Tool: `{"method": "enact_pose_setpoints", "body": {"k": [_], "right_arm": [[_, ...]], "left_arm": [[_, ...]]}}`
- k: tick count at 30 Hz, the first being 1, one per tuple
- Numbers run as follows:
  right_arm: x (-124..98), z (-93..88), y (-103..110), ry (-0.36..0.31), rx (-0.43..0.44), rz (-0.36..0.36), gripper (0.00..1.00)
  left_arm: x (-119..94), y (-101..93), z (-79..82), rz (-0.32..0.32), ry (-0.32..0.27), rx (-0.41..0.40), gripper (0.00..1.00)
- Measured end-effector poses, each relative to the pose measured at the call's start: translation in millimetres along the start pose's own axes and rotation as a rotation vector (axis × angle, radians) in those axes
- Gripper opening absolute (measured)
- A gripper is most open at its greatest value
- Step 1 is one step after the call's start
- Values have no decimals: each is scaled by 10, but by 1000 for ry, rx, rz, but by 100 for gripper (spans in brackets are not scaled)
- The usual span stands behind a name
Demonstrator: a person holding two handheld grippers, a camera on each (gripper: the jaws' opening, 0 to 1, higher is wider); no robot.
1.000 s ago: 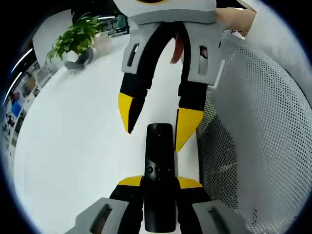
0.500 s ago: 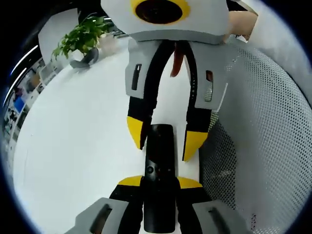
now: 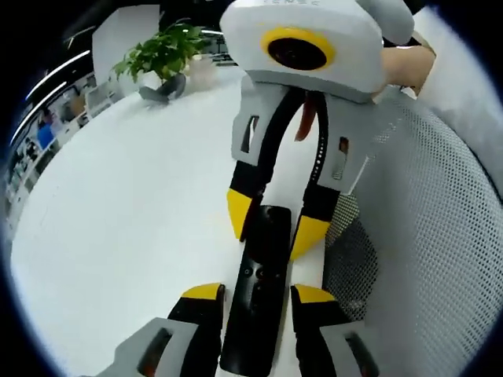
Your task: Press the specified remote control buttons in sequence, fully releasing each button before pressing the next.
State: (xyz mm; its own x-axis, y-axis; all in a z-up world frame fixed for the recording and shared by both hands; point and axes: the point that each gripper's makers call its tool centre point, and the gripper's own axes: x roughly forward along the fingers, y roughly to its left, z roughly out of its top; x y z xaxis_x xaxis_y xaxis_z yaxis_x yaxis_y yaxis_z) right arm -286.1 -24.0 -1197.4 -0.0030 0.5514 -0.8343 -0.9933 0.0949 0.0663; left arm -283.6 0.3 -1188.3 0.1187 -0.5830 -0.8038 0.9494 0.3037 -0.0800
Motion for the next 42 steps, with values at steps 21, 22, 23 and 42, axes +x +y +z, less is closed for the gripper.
{"method": "enact_pose_setpoints", "body": {"k": [21,22,23,42], "right_arm": [[-18,-12,22,10,4,-14,24],[-16,-16,23,10,6,-15,24],[-14,-19,23,9,7,-16,24],[-152,-184,-181,46,22,-49,23]], "left_arm": [[-1094,240,638,291,-525,-245,89],[-1131,249,648,300,-540,-260,90],[-1169,265,655,315,-554,-262,91],[-1676,556,593,587,-764,-427,100]]}}
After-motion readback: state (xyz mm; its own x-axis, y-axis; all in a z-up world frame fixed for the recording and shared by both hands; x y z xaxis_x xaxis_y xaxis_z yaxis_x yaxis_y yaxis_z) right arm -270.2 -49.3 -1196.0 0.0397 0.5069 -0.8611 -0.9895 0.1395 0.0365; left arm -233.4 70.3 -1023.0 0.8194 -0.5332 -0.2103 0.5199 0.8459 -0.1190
